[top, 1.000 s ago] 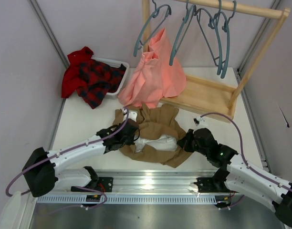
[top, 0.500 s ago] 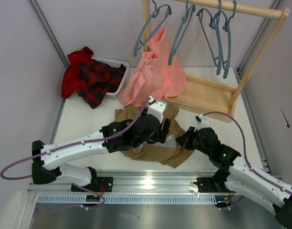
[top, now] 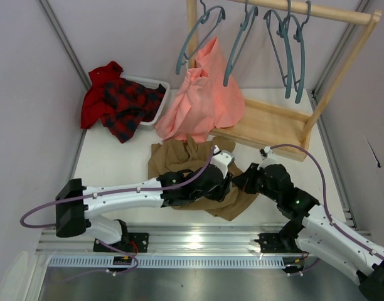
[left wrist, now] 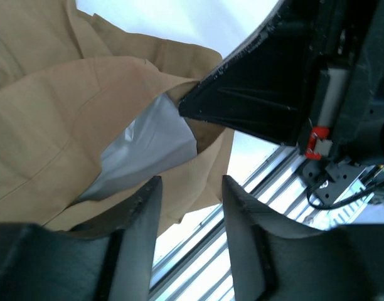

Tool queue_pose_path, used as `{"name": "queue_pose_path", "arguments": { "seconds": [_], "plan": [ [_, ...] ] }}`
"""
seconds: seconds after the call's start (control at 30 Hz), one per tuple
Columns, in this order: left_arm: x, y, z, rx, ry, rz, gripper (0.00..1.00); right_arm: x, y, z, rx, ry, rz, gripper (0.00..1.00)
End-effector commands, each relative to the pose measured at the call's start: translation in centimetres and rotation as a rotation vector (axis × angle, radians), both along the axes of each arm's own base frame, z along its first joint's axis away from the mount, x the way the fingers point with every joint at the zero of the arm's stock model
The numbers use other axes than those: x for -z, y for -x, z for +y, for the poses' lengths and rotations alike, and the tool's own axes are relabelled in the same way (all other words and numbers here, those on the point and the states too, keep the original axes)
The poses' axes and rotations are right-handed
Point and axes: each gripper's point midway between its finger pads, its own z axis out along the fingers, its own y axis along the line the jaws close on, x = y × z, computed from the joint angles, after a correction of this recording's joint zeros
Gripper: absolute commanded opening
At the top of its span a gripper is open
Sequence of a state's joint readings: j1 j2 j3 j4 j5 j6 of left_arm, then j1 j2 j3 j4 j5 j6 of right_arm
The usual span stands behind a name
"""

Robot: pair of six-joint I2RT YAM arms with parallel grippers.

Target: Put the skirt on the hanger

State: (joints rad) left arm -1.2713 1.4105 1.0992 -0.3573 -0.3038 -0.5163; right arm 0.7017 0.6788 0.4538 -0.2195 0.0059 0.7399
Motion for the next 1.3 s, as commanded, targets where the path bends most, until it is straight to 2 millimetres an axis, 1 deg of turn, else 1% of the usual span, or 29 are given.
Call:
{"name": "queue_pose_path", "arguments": {
  "seconds": [0.0,0.1,0.13,0.2,0.23,0.33,0.43,0.57,0.67,0.73,0.9,0.93,1.03,1.13,1.2,1.27],
  "plan": [
    [-0.4,-0.6,-1.8,-0.047,0.106,0.009,0.49,-2.1,0.0,0.3,-0.03,-0.03,-0.043,0.0],
    [0.7,-1.7,-1.6,-0.089,0.087,0.011,0.54,-2.2,0.1,0.2,-0.03,-0.033,-0.049,0.0],
    [1.1,-2.4,-1.4,-0.109,0.091,0.017,0.54,-2.3,0.1,0.2,-0.031,-0.034,-0.049,0.0],
    [1.7,-2.6,-1.3,-0.115,0.104,0.043,0.54,-2.2,0.2,0.2,-0.032,-0.035,-0.044,0.0],
    [1.8,-3.0,-1.2,-0.129,0.114,0.05,0.54,-2.1,0.3,0.2,-0.031,-0.036,-0.04,0.0],
    [2.2,-3.4,-1.0,-0.144,0.131,0.057,0.53,-1.9,0.4,0.3,-0.034,-0.041,-0.032,0.0],
    [2.1,-3.8,-1.0,-0.157,0.139,0.056,0.53,-1.7,0.4,0.4,-0.033,-0.051,-0.023,0.0],
    [2.2,-3.9,-1.3,-0.158,0.154,0.063,0.52,-1.6,0.4,0.5,-0.036,-0.054,-0.02,0.0],
    [2.9,-3.9,-1.6,-0.157,0.152,0.076,0.5,-1.8,0.4,0.5,-0.036,-0.054,-0.027,0.0],
    [3.6,-3.9,-1.7,-0.16,0.147,0.084,0.49,-1.7,0.4,0.5,-0.035,-0.052,-0.026,0.0],
    [4.8,-4.1,-1.2,-0.194,0.137,0.092,0.45,-1.8,0.3,0.6,-0.039,-0.053,-0.029,0.0],
    [4.4,-4.2,-1.3,-0.202,0.154,0.094,0.45,-1.8,0.3,0.5,-0.04,-0.052,-0.03,0.0],
    [4.7,-4.0,-0.9,-0.221,0.158,0.108,0.45,-1.9,0.3,0.5,-0.039,-0.048,-0.036,0.0],
    [4.1,-3.6,-0.8,-0.231,0.187,0.131,0.47,-1.9,0.1,0.4,-0.031,-0.048,-0.036,0.0],
    [4.1,-3.3,-0.3,-0.24,0.206,0.145,0.48,-1.7,0.1,0.4,-0.032,-0.043,-0.032,0.0],
    [4.9,-3.2,0.3,-0.263,0.209,0.154,0.5,-1.6,0.1,0.5,-0.035,-0.043,-0.03,0.0]
  ]
}}
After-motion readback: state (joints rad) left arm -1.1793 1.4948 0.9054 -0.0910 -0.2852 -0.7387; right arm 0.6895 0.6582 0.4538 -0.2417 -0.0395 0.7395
